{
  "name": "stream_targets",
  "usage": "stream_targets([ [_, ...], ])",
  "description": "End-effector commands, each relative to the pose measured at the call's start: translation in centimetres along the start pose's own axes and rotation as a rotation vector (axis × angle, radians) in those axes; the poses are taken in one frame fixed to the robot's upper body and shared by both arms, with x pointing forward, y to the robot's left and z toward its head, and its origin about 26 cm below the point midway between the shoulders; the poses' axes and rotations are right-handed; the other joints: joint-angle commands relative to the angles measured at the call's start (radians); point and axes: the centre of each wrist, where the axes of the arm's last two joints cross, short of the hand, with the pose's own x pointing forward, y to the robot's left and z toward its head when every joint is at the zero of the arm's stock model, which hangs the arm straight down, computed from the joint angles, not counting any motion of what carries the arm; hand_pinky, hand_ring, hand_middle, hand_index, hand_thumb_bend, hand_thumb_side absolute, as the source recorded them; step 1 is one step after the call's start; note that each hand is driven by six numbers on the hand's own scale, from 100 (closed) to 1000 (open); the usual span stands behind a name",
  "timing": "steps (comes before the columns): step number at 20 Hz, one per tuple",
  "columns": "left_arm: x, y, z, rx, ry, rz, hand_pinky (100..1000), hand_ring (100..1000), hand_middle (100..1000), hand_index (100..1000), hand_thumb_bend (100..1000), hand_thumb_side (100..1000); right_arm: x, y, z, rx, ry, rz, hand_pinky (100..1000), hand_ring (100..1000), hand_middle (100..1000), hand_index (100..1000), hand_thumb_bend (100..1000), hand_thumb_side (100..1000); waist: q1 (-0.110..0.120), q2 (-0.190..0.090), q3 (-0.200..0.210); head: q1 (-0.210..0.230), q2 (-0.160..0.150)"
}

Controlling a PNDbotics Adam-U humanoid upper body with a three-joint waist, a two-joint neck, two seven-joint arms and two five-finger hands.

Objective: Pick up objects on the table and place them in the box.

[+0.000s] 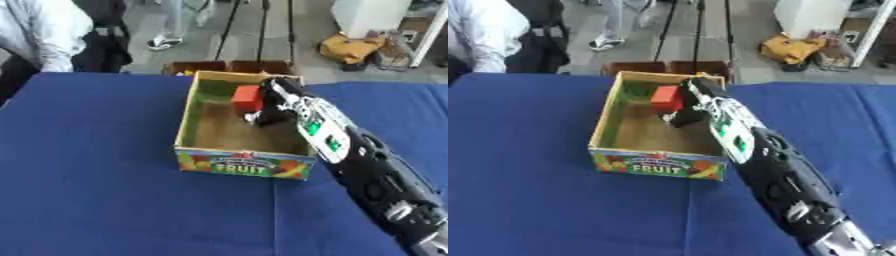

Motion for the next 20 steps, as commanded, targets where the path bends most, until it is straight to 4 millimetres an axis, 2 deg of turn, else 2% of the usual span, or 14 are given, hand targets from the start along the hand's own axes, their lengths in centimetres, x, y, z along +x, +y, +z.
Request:
stream_targets([
  [1,0.4,0.1,-0.6,0.006,-0.026,0.006,822,901,871,973,100,966,0.2,-1.3,0.0,0.012,-0.029,0.025,625,721,586,666,144,429,-0.004,-0.003,-0.001,-0.002,-0.006],
  [4,0.4,0.2,-0.6,0.006,-0.024,0.005,822,901,871,973,100,967,0.0,-1.5,0.0,0.033,-0.035,0.036,678,766,656,712,222,466,-0.003,-0.005,-0.002,-0.002,-0.006],
  [7,0.4,0.2,-0.5,0.005,-0.022,0.004,823,901,871,973,100,966,0.1,-1.7,0.1,0.052,-0.048,0.048,736,834,770,786,415,564,-0.002,-0.009,-0.004,-0.001,-0.005],
  [11,0.3,0.2,-0.4,0.003,-0.019,0.002,823,901,871,973,100,965,0.4,-2.6,0.3,0.025,-0.055,0.075,748,852,805,838,570,607,-0.002,-0.017,-0.010,0.001,-0.001],
  [13,0.3,0.2,-0.4,0.002,-0.017,0.000,823,901,871,973,100,965,0.7,-3.3,0.5,-0.004,-0.051,0.097,745,854,808,853,576,609,-0.002,-0.023,-0.013,0.002,0.002],
  [16,0.3,0.3,-0.2,-0.001,-0.013,-0.005,824,902,871,973,100,964,1.3,-4.7,1.0,-0.064,-0.071,0.115,735,843,784,835,535,615,-0.001,-0.034,-0.020,0.006,0.007],
  [20,0.2,0.4,-0.1,-0.004,-0.010,-0.011,824,902,871,973,100,963,3.0,-7.6,2.4,-0.189,-0.150,0.070,714,820,748,813,489,614,0.003,-0.048,-0.035,0.013,0.015],
])
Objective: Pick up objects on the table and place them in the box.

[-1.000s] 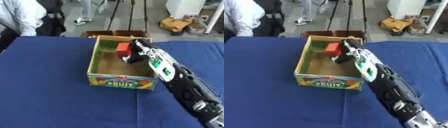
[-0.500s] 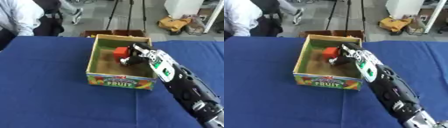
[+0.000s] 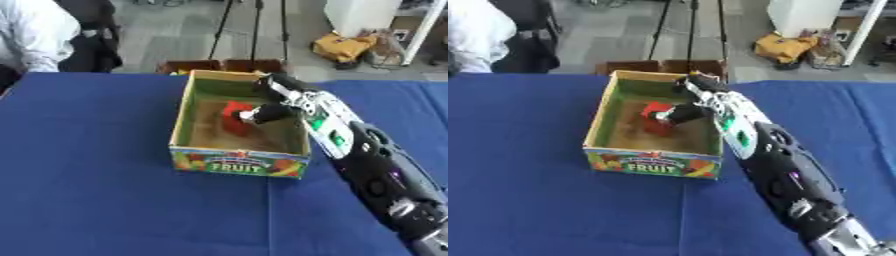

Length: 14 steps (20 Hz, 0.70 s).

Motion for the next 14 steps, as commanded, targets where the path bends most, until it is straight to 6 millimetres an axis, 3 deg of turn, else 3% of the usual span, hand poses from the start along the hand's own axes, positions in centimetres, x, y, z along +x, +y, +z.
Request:
stream_targets([
  [1,0.3,0.3,-0.4,0.000,-0.021,-0.007,824,902,871,973,100,962,1.4,-4.8,1.3,-0.160,-0.071,-0.029,709,815,741,807,485,614,0.004,-0.050,-0.006,0.008,0.007],
  [5,0.2,0.4,-0.3,-0.003,-0.019,-0.015,825,902,871,972,100,961,3.0,-8.3,4.0,-0.308,-0.178,-0.117,690,795,716,780,434,610,0.007,-0.063,-0.021,0.014,0.013],
  [7,0.2,0.5,-0.3,-0.003,-0.019,-0.019,825,902,871,972,100,960,3.5,-9.5,5.9,-0.364,-0.236,-0.142,680,783,704,781,393,560,0.009,-0.068,-0.029,0.019,0.017],
  [10,0.1,0.6,-0.2,-0.002,-0.018,-0.025,825,902,871,972,100,960,4.1,-10.3,9.0,-0.411,-0.293,-0.168,670,775,695,779,370,505,0.012,-0.072,-0.038,0.026,0.021],
  [14,0.1,0.7,-0.2,0.004,-0.018,-0.031,826,901,870,972,100,959,4.6,-10.7,14.0,-0.526,-0.363,-0.227,654,761,672,754,218,509,0.022,-0.073,-0.057,0.047,0.022],
])
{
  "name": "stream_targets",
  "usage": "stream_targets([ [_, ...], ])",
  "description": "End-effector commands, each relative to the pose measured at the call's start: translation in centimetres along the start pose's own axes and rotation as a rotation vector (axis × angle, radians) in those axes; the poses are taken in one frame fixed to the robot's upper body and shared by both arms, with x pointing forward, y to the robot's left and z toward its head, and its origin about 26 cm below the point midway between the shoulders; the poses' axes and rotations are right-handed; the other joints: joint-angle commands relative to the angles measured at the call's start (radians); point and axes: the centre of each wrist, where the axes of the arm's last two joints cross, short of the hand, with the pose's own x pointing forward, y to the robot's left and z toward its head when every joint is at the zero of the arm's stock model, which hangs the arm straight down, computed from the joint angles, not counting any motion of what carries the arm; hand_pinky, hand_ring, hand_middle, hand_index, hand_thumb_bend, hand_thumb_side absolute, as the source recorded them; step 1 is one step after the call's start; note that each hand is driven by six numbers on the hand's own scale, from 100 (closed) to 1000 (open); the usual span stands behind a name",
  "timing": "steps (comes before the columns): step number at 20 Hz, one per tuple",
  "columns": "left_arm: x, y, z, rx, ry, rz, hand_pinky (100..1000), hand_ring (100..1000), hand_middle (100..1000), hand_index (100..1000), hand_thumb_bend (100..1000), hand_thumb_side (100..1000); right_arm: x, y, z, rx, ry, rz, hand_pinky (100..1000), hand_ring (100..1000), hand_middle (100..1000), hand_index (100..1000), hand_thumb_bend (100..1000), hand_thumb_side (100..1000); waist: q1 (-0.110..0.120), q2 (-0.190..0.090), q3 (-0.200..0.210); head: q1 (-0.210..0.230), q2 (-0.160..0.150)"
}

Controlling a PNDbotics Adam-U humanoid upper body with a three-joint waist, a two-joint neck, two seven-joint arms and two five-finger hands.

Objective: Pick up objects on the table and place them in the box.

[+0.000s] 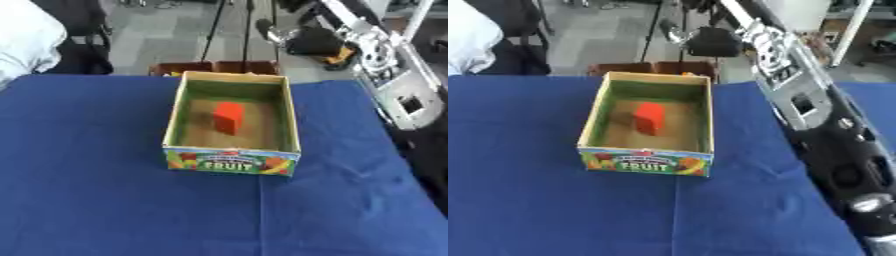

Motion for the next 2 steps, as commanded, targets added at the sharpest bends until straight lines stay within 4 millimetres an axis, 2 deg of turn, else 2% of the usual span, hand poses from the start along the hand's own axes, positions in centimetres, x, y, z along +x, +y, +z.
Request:
stream_targets([
  [1,0.23,0.52,-0.59,0.010,-0.028,-0.017,826,901,870,972,100,959,3.23,-3.64,2.68,-0.151,-0.109,-0.019,655,761,671,751,191,519,0.023,-0.042,-0.005,0.019,0.004],
  [2,0.22,0.56,-0.59,0.012,-0.027,-0.019,826,901,870,972,100,955,3.63,-4.06,3.60,-0.200,-0.130,-0.037,657,763,673,751,149,600,0.026,-0.041,-0.008,0.026,0.006],
])
